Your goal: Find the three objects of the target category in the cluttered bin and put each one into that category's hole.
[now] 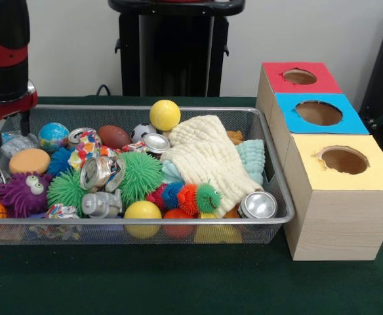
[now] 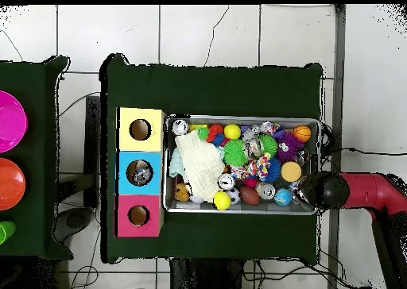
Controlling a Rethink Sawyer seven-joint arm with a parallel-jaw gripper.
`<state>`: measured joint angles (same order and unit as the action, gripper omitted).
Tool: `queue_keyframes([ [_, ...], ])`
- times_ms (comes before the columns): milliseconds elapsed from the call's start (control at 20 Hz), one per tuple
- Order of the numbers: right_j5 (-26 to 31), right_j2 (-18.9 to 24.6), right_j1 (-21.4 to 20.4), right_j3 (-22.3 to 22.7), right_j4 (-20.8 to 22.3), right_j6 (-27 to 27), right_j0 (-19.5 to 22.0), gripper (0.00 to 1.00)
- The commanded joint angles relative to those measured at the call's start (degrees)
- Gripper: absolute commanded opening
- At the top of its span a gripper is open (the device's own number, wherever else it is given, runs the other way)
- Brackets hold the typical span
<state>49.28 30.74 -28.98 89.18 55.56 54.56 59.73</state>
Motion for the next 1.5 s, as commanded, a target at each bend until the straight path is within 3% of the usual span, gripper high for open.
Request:
queue_keyframes([
  [50,-3.13,1.30,-0.95,-0.73,3.12,-14.55,2.01,1.00],
  [300,-3.26,1.44,-1.73,-0.73,3.49,-14.67,1.47,1.00],
  [650,-9.29,4.29,-1.15,1.10,3.64,-14.49,3.35,1.00],
  [950,-11.36,4.68,-1.18,1.43,4.36,-12.40,2.41,1.00],
  [1500,-16.24,5.42,4.67,-2.01,5.03,-11.05,0.45,1.00],
])
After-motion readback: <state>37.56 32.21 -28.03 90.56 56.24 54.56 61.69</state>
